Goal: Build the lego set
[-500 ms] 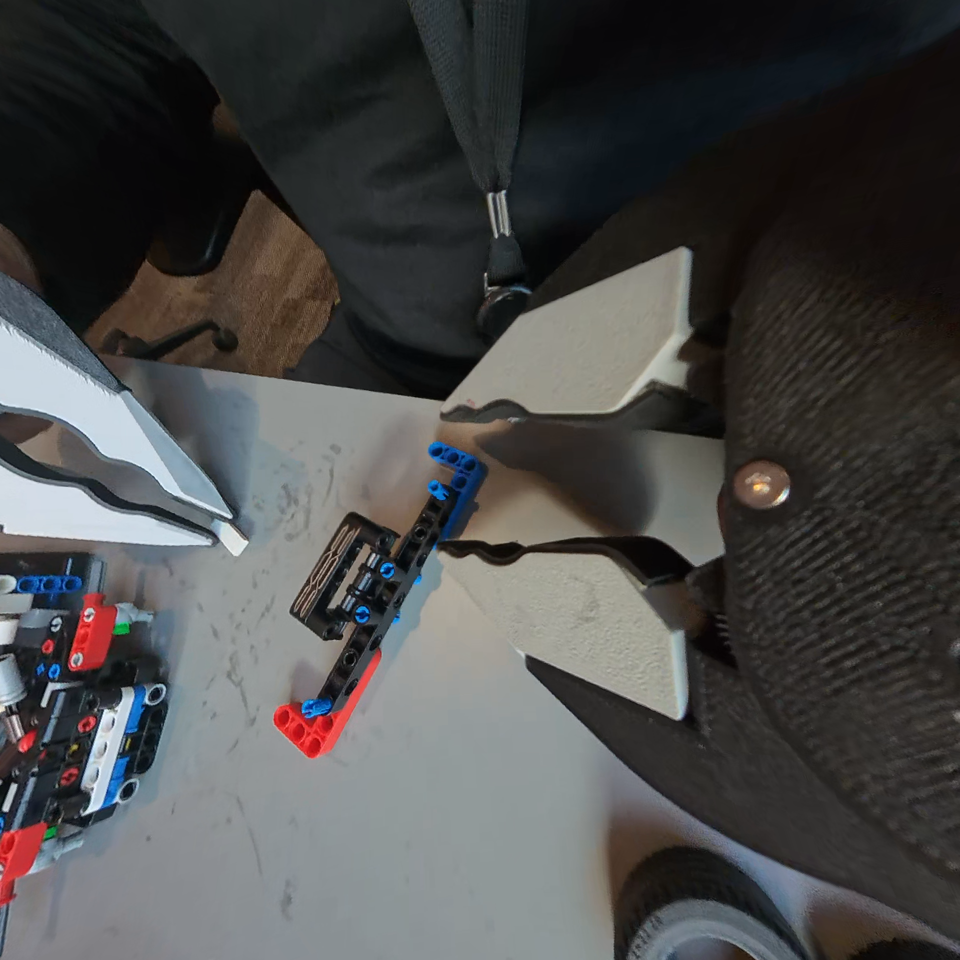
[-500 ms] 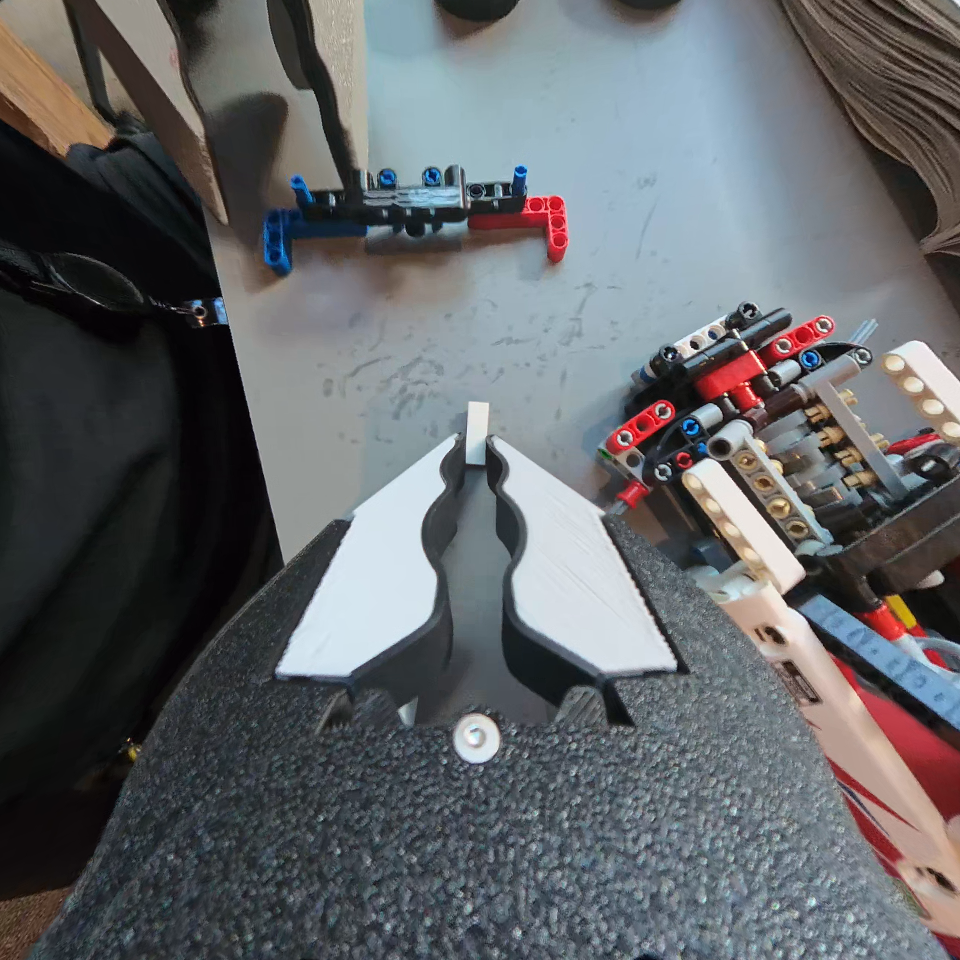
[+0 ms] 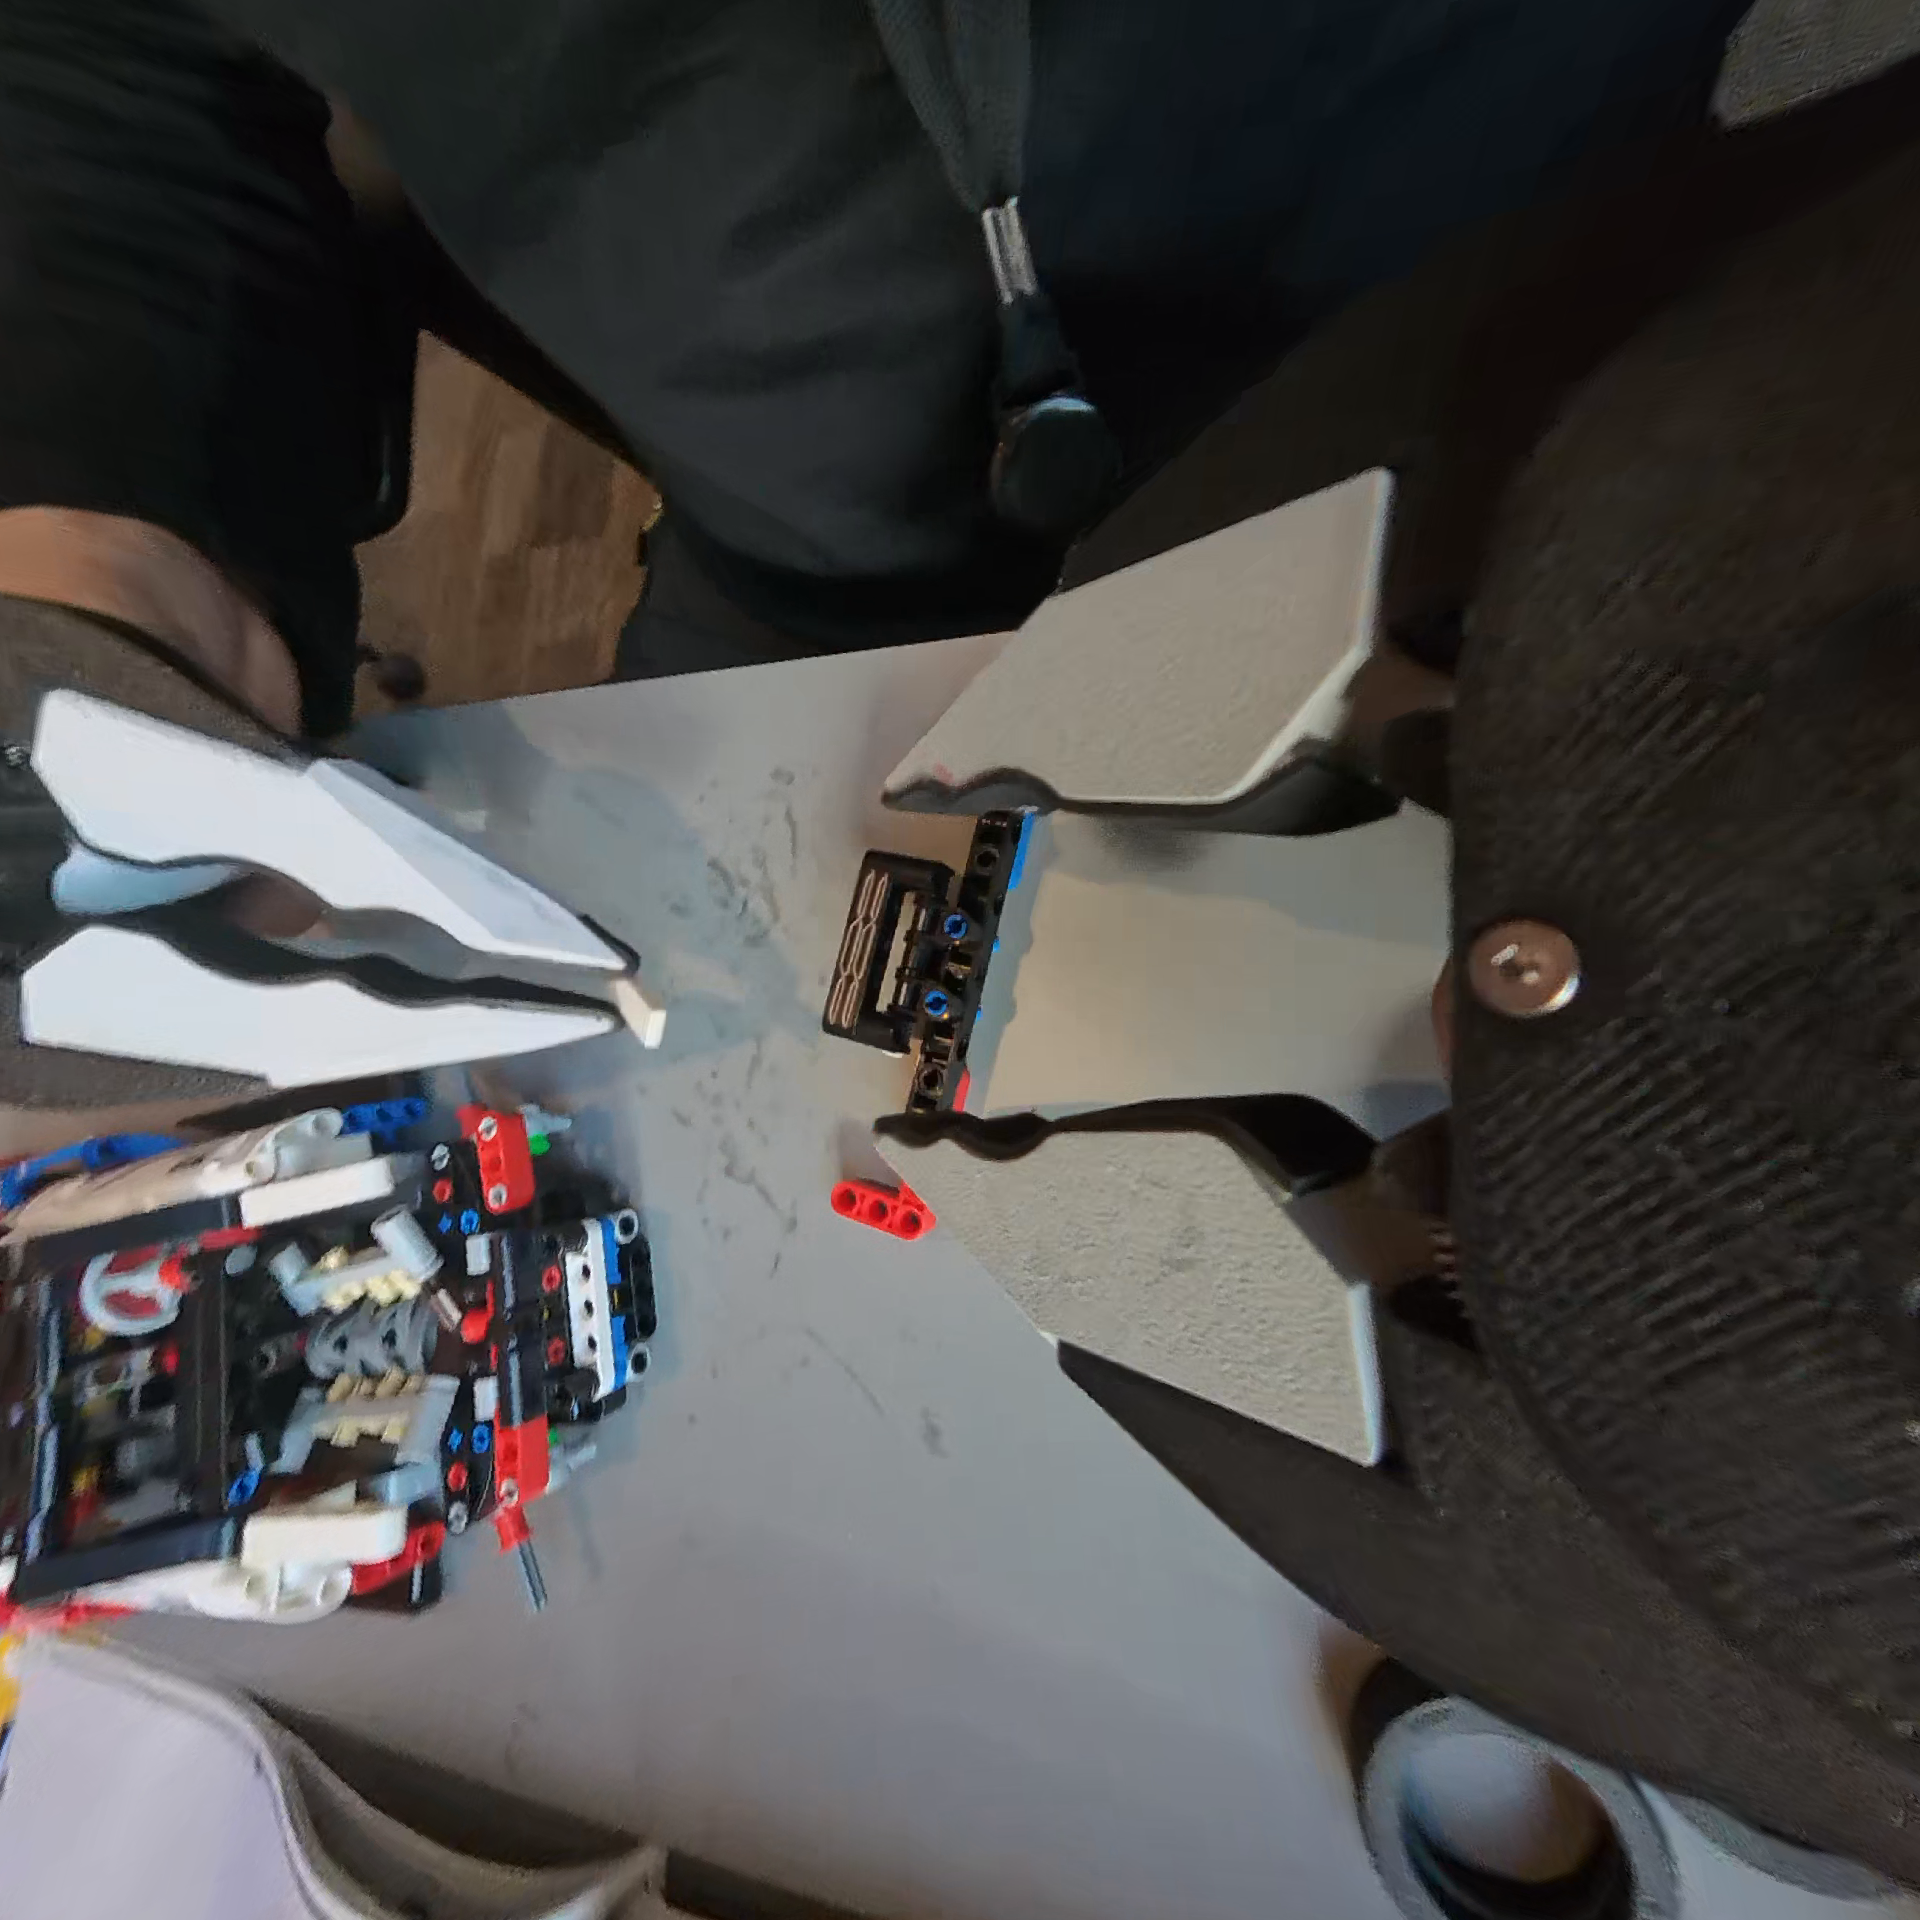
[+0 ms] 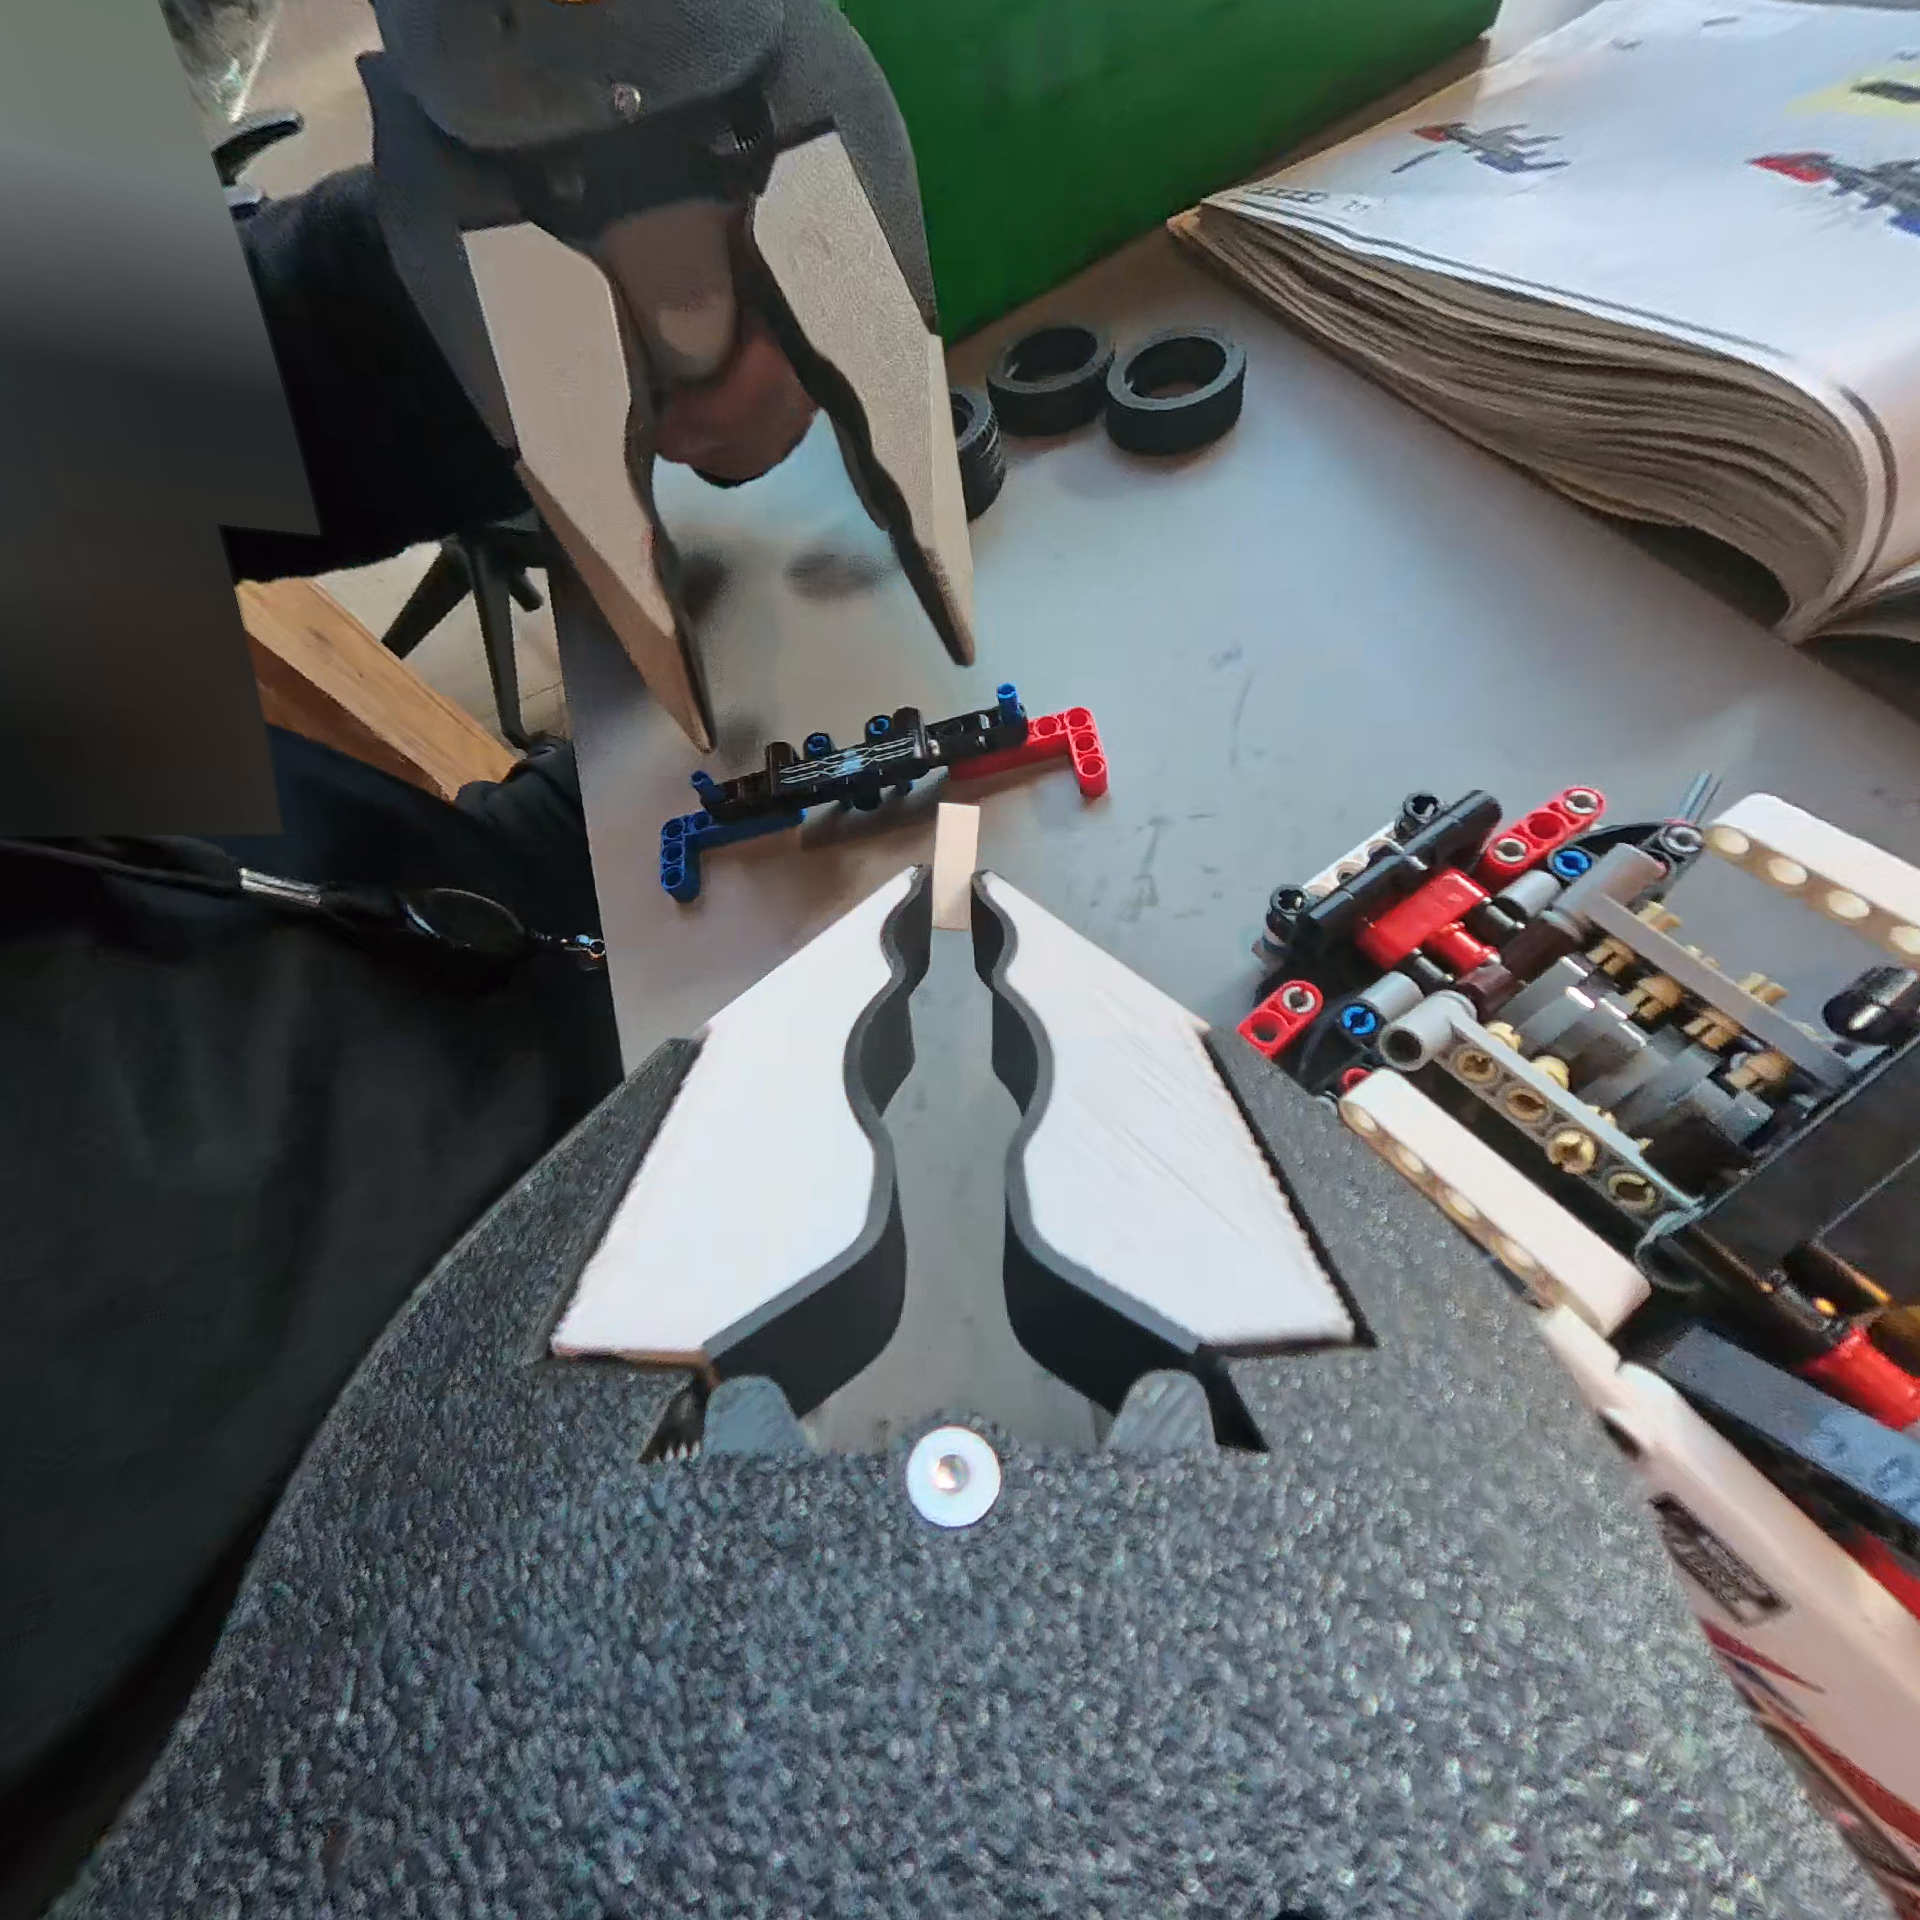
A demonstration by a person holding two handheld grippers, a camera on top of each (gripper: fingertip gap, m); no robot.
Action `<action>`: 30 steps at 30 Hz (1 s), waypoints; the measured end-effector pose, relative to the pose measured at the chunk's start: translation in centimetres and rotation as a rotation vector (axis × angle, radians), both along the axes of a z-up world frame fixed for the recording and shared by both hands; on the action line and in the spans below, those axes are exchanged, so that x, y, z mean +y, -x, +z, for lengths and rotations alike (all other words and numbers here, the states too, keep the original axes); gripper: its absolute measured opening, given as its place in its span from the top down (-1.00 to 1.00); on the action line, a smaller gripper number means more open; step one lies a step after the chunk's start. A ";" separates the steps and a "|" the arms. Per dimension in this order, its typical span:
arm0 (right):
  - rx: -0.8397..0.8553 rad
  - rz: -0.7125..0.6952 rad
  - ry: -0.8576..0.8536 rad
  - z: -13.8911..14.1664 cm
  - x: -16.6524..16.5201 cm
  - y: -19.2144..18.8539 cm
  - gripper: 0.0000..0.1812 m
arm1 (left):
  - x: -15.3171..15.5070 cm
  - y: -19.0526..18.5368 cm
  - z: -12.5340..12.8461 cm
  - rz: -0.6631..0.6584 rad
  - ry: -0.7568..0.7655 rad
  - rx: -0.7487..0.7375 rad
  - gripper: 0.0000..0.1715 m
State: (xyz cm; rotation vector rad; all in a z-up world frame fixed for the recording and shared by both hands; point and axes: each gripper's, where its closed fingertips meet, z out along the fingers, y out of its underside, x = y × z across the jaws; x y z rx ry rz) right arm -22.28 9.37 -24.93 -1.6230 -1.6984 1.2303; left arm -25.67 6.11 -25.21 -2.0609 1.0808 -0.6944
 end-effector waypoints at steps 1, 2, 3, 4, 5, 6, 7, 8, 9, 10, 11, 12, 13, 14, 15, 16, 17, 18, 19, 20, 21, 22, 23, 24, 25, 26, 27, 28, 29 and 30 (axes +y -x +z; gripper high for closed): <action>0.000 -0.014 0.018 0.1 0.0 0.1 0.93 | -0.1 -0.1 -0.4 -0.026 0.013 0.021 0.36; 0.007 -0.026 0.048 0.4 -0.1 0.2 0.93 | -0.1 -0.2 -0.7 -0.039 0.015 0.045 0.36; 0.008 -0.032 0.076 0.6 -0.3 0.2 0.93 | -0.1 -0.2 -1.0 -0.046 0.014 0.064 0.38; 0.004 -0.044 0.090 0.6 -0.3 0.2 0.93 | -0.2 -0.3 -1.3 -0.057 0.012 0.079 0.41; 0.000 -0.056 0.101 0.6 -0.2 0.2 0.93 | -0.3 -0.5 -1.5 -0.062 0.006 0.094 0.44; -0.003 -0.062 0.119 0.6 -0.3 0.1 0.93 | -0.4 -0.6 -1.8 -0.062 0.000 0.110 0.47; -0.009 -0.062 0.149 0.6 -0.5 0.1 0.93 | -0.5 -0.7 -2.0 -0.059 -0.008 0.129 0.50; -0.015 -0.058 0.186 0.5 -0.8 0.1 0.93 | -0.5 -0.8 -2.2 -0.051 -0.022 0.143 0.53; -0.019 -0.052 0.223 0.5 -1.1 0.1 0.93 | -0.4 -0.9 -2.3 -0.029 -0.038 0.155 0.53; -0.020 -0.052 0.253 0.5 -1.2 0.2 0.93 | -0.1 -0.8 -2.3 0.010 -0.047 0.162 0.53; -0.014 -0.057 0.276 0.6 -1.3 0.3 0.93 | 0.0 -0.8 -2.3 0.051 -0.042 0.155 0.53; -0.005 -0.060 0.295 0.8 -1.3 0.3 0.93 | 0.0 -0.8 -2.3 0.098 -0.039 0.143 0.53; 0.006 -0.061 0.316 1.0 -1.3 0.4 0.93 | 0.2 -0.4 -2.3 0.174 -0.039 0.139 0.52; 0.015 -0.067 0.337 1.3 -1.3 0.5 0.93 | 0.4 0.1 -2.3 0.275 -0.027 0.133 0.52; 0.020 -0.074 0.359 1.5 -1.2 0.6 0.93 | 0.4 0.4 -2.1 0.366 0.002 0.103 0.52; 0.021 -0.075 0.387 1.7 -1.2 0.8 0.93 | 0.2 0.3 -1.9 0.429 0.033 0.054 0.49; 0.023 -0.072 0.418 2.0 -1.4 1.0 0.93 | 0.0 0.1 -1.5 0.471 0.045 0.002 0.45; 0.026 -0.068 0.446 2.2 -1.5 1.2 0.93 | -0.2 0.1 -1.1 0.498 0.041 -0.035 0.43; 0.029 -0.061 0.468 2.4 -1.7 1.4 0.93 | -0.3 0.3 -0.8 0.509 0.035 -0.048 0.39; 0.031 -0.055 0.491 2.6 -1.9 1.6 0.93 | -0.6 0.4 -0.4 0.495 0.034 -0.049 0.37; 0.037 -0.043 0.523 2.9 -2.2 1.8 0.93 | -0.8 0.4 0.0 0.470 0.024 -0.046 0.37; 0.043 -0.027 0.563 3.3 -2.6 1.9 0.93 | -0.9 0.6 0.6 0.438 -0.005 -0.035 0.37; 0.051 -0.012 0.603 3.7 -2.9 2.0 0.93 | -1.0 0.5 1.2 0.388 -0.042 -0.013 0.40; 0.060 0.001 0.643 4.2 -3.1 2.0 0.93 | -1.2 0.5 1.7 0.334 -0.078 0.020 0.46; 0.064 0.013 0.684 4.5 -3.3 2.0 0.93 | -1.1 0.4 2.2 0.283 -0.122 0.058 0.50; 0.069 0.023 0.723 4.9 -3.4 2.0 0.93 | -0.8 0.4 2.5 0.243 -0.171 0.101 0.55; 0.075 0.036 0.769 5.3 -3.5 2.0 0.92 | -0.6 0.3 2.7 0.198 -0.211 0.140 0.56; 0.075 0.053 0.821 5.7 -3.7 1.9 0.92 | -0.4 0.0 3.1 0.157 -0.241 0.170 0.56; 0.075 0.070 0.873 6.0 -3.8 1.8 0.92 | -0.2 -0.4 3.5 0.123 -0.272 0.191 0.57; 0.081 0.080 0.921 6.4 -3.9 1.7 0.92 | 0.0 -0.8 3.9 0.093 -0.308 0.208 0.57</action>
